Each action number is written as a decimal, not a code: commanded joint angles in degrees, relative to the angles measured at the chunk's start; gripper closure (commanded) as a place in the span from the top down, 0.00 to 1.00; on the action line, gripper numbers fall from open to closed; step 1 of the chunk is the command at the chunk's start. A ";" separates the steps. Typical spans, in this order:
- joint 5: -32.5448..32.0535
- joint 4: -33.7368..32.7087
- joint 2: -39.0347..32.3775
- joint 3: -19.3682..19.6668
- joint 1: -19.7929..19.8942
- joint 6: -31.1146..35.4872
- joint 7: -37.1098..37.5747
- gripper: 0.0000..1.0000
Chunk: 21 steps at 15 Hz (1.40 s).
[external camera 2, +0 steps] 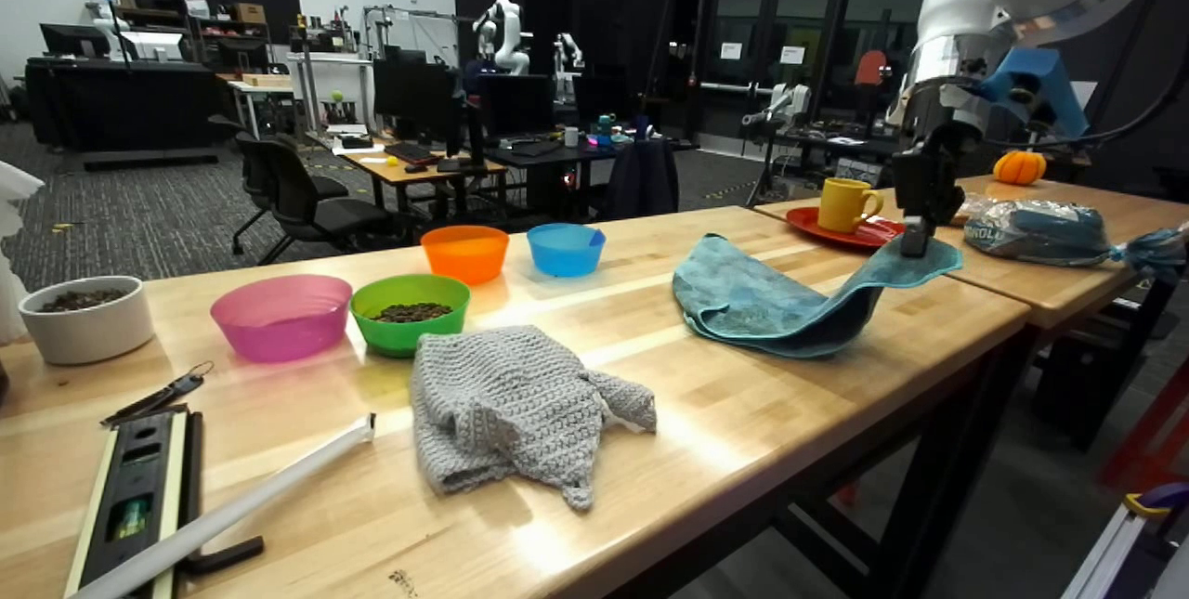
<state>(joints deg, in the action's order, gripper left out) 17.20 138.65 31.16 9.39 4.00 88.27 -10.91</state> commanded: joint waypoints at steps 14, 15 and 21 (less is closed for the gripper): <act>3.18 -21.73 -22.53 -1.21 -0.80 6.46 -3.30 0.01; 3.15 -23.13 -23.78 -1.35 -0.74 6.56 -3.40 0.01; 2.79 -31.27 -31.41 -2.05 -0.08 6.87 -4.13 0.01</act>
<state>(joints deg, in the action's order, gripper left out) 19.72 112.20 3.75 7.89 3.33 95.60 -14.19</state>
